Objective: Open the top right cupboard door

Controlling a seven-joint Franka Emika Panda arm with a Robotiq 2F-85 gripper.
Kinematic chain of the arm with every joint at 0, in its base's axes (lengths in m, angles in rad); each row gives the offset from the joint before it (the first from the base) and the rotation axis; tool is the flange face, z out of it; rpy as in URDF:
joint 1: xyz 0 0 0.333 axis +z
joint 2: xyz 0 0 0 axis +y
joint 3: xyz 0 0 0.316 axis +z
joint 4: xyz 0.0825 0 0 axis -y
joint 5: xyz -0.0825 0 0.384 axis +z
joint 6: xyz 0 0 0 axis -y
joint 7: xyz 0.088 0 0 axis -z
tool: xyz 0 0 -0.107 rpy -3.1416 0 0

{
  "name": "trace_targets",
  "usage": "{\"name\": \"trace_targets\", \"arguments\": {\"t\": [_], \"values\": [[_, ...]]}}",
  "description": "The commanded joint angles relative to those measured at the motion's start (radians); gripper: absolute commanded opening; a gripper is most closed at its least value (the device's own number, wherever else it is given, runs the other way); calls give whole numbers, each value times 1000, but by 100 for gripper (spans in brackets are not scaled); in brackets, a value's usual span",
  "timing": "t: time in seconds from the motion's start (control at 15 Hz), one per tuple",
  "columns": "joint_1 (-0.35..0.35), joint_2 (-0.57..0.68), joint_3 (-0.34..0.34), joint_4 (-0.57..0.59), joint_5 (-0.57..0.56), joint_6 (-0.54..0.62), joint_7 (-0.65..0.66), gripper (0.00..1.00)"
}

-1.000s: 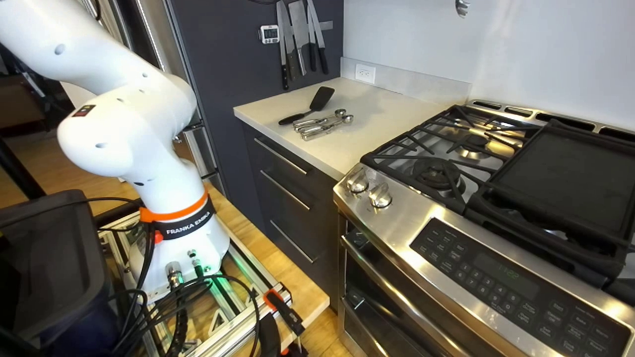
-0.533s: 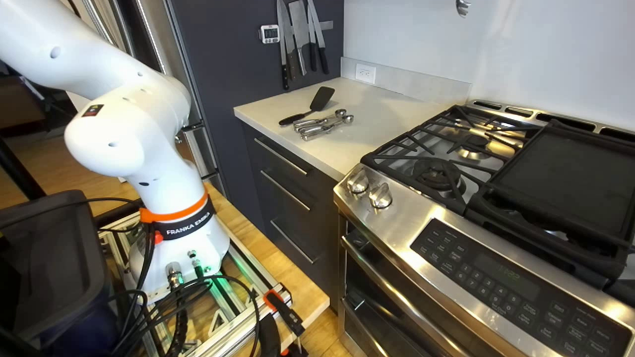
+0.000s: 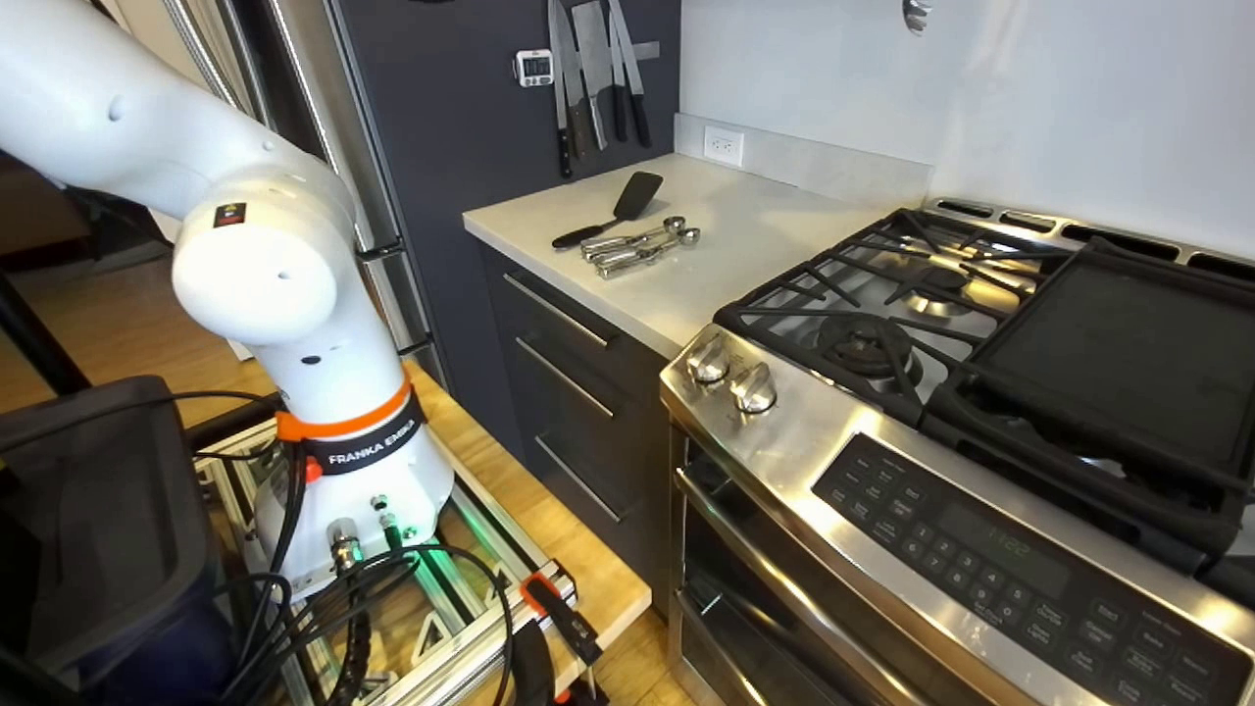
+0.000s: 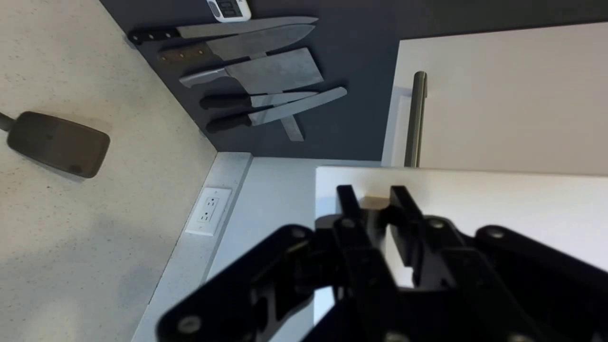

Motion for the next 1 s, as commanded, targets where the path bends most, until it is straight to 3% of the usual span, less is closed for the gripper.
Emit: {"name": "trace_targets", "arguments": {"t": [0.0, 0.47, 0.93], "values": [[36, 10, -151, 32, -136, -74, 57, 5], [35, 97, -339, 121, -186, -305, 56, 5], [14, 208, -432, 195, -153, -434, 50, 5]]}}
